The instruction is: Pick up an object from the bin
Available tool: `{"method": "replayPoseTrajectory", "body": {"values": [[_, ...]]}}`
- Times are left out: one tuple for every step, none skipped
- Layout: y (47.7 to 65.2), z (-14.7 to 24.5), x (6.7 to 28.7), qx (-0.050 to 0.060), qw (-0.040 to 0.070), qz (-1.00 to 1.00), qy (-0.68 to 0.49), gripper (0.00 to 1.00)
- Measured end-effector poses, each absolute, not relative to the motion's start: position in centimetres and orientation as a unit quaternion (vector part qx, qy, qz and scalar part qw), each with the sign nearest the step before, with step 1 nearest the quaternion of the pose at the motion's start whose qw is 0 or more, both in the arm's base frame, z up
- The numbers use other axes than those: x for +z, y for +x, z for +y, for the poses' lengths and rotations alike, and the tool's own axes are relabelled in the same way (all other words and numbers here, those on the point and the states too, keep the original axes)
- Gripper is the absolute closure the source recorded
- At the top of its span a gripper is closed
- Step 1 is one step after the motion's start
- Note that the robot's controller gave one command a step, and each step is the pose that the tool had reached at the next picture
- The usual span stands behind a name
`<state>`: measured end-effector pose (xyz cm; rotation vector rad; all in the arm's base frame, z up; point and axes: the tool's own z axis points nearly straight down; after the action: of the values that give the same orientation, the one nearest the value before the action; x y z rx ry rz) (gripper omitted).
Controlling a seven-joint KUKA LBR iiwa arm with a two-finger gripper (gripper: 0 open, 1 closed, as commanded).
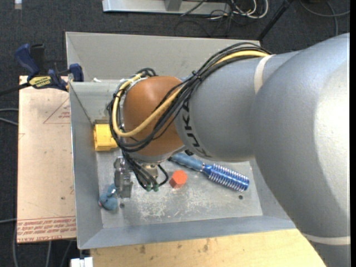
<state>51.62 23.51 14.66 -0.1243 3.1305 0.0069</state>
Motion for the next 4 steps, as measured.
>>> {"method": "replayPoseTrajectory", "body": {"values": [[51.5, 23.4, 14.2, 0.001, 0.001, 0.999, -0.039, 0.00], [50.5, 24.4, 6.6, 0.000, -0.003, 0.995, -0.095, 0.00], [50.7, 24.4, 7.0, 0.001, 0.000, 0.996, -0.095, 1.00], [51.6, 24.4, 14.1, 0.002, 0.005, 0.995, -0.097, 1.00]]}}
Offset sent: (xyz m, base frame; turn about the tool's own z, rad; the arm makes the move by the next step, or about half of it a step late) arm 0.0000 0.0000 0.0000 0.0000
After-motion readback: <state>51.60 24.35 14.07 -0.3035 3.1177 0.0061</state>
